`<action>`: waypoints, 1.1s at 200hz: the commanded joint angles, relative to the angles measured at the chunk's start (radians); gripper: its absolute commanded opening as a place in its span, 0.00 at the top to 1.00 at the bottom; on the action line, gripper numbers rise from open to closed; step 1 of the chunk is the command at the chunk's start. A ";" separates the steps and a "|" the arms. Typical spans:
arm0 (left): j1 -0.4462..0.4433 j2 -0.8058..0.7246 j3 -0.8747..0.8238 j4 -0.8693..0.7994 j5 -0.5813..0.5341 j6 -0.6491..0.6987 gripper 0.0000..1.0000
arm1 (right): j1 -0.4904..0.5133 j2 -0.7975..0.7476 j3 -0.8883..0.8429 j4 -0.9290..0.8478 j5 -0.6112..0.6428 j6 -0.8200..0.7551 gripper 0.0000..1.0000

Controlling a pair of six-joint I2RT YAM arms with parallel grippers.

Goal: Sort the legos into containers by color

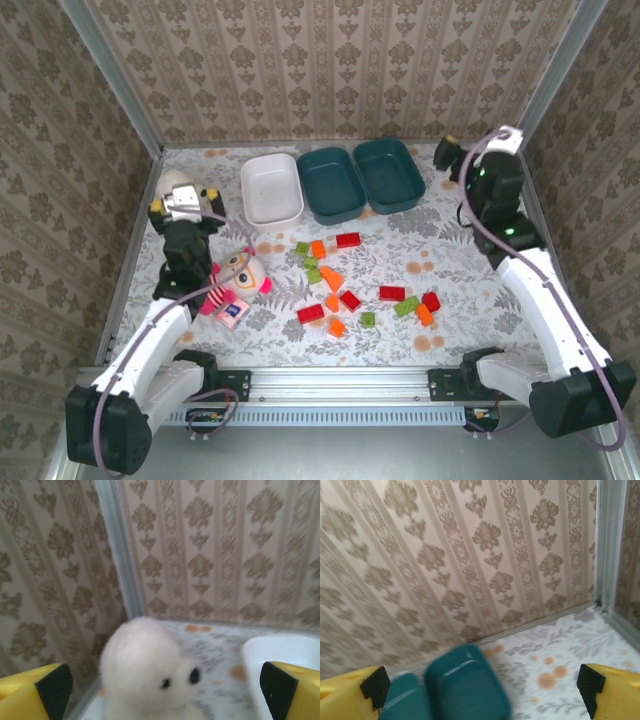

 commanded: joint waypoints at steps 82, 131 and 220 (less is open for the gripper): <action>-0.241 0.254 0.389 -0.774 0.611 -0.498 0.00 | 0.077 -0.050 -0.253 -0.962 -0.216 0.800 0.07; -0.387 0.300 0.305 -0.658 0.920 -0.492 0.00 | 0.072 0.061 -0.357 -0.803 -0.347 0.868 0.07; -0.412 0.304 0.284 -0.601 0.900 -0.542 0.01 | 0.035 0.217 -0.486 -0.571 -0.438 0.973 0.13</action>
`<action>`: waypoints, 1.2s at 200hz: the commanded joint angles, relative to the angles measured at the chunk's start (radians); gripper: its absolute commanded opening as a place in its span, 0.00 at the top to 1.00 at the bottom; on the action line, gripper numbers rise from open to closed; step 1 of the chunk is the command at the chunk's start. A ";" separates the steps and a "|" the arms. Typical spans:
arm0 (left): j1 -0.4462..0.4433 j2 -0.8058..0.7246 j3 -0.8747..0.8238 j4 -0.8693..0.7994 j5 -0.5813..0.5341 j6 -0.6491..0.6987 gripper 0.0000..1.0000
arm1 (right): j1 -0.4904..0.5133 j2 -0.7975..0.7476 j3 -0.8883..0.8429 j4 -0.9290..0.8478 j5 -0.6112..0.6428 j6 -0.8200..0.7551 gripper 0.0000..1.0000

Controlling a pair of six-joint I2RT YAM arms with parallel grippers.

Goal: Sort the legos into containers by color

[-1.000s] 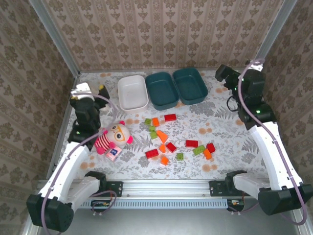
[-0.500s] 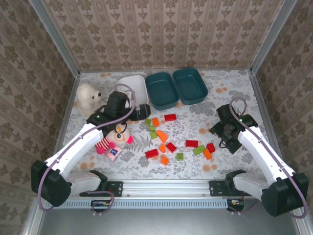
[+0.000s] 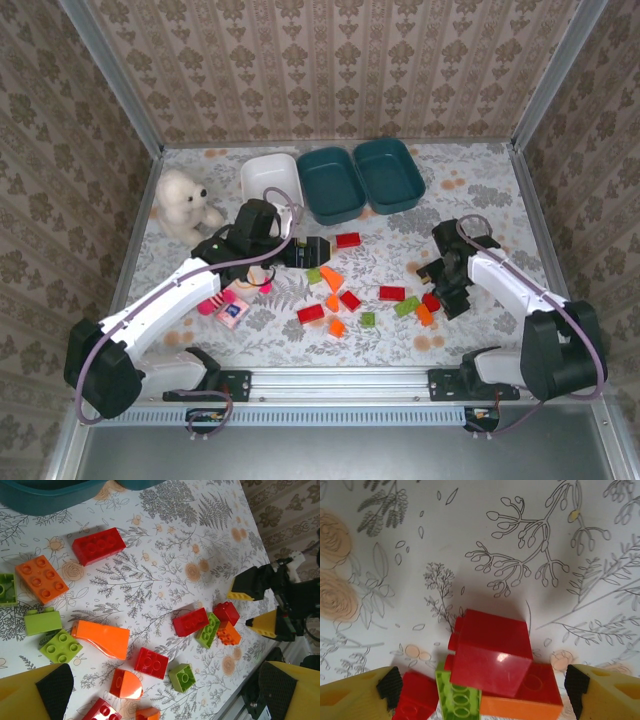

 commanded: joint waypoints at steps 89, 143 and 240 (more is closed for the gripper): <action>-0.007 0.010 0.021 0.024 -0.004 -0.015 0.02 | -0.047 0.069 -0.112 0.192 -0.069 0.044 0.37; -0.005 0.006 0.019 0.019 -0.040 -0.022 0.03 | -0.046 -0.016 -0.028 0.118 -0.029 0.010 0.61; 0.216 0.124 0.160 0.048 -0.074 -0.146 0.04 | 0.118 0.450 0.791 0.057 0.154 -0.508 0.62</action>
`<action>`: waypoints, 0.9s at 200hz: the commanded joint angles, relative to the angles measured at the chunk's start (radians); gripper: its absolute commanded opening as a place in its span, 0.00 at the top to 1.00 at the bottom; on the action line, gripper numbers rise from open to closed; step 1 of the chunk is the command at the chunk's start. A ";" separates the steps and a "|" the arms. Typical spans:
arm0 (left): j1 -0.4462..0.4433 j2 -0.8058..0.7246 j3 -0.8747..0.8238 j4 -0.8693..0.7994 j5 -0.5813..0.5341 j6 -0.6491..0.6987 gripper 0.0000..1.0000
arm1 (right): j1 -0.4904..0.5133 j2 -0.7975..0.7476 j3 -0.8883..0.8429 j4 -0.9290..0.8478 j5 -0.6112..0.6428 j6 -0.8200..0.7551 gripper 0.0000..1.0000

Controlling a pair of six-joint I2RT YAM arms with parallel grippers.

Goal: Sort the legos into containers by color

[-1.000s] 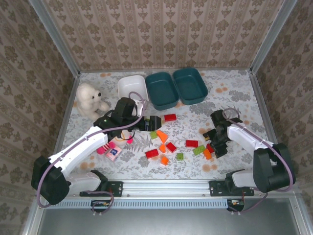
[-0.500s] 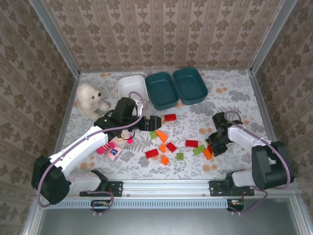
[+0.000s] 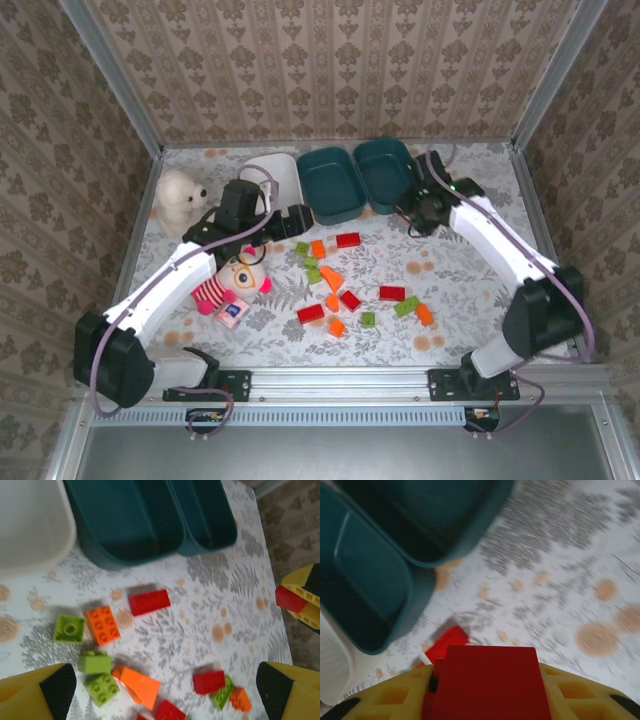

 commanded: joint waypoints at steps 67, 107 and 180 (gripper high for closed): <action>0.110 0.144 0.167 0.027 0.031 -0.045 0.06 | -0.066 0.652 0.693 -0.143 -0.026 -0.259 0.59; 0.099 0.176 0.176 0.007 0.028 -0.062 0.10 | -0.090 0.848 0.912 -0.234 -0.041 -0.259 0.56; -0.003 0.215 0.196 -0.036 -0.040 -0.090 0.15 | -0.112 0.926 1.019 -0.293 -0.083 -0.276 0.34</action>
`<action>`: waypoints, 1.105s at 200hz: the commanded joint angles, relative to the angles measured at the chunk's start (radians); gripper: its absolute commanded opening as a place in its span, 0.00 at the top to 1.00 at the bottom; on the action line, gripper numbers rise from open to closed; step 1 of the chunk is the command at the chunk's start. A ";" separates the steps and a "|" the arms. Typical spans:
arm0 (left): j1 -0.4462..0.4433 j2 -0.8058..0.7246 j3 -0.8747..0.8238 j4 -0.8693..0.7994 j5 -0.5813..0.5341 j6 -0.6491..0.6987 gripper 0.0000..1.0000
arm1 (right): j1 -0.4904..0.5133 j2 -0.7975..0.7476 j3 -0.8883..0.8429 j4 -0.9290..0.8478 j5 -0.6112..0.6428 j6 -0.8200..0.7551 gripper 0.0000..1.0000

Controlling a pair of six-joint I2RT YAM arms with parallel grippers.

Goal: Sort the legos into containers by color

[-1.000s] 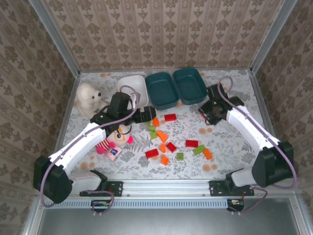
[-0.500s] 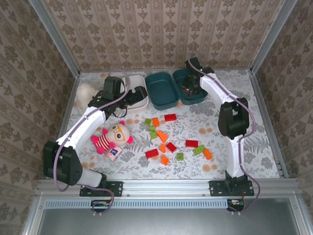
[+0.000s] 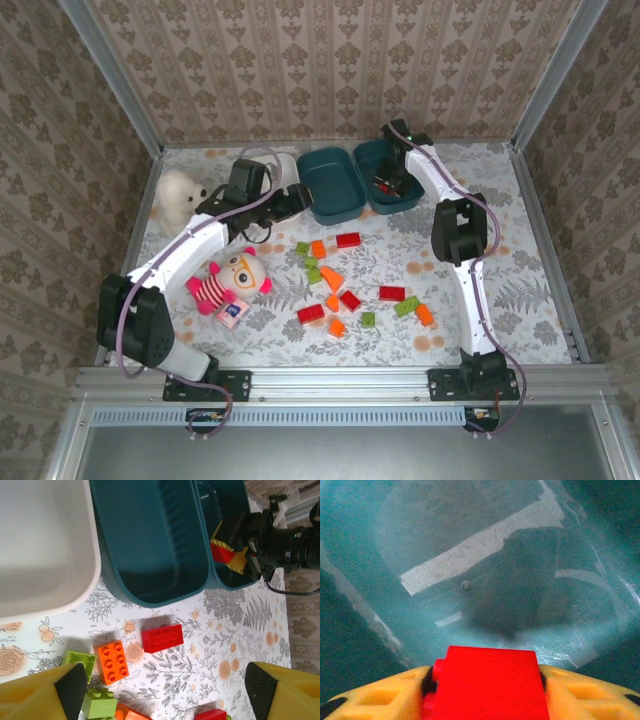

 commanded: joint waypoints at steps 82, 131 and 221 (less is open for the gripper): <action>-0.152 0.017 0.054 -0.216 -0.196 -0.026 0.31 | 0.051 -0.379 -0.076 0.025 0.027 -0.124 0.28; -0.234 0.140 0.081 -0.347 -0.300 0.010 0.41 | 0.105 -0.960 -0.851 0.505 -0.182 -0.102 0.27; -0.270 0.321 0.148 -0.409 -0.328 0.060 0.41 | 0.131 -1.464 -1.401 0.584 -0.443 -0.050 0.18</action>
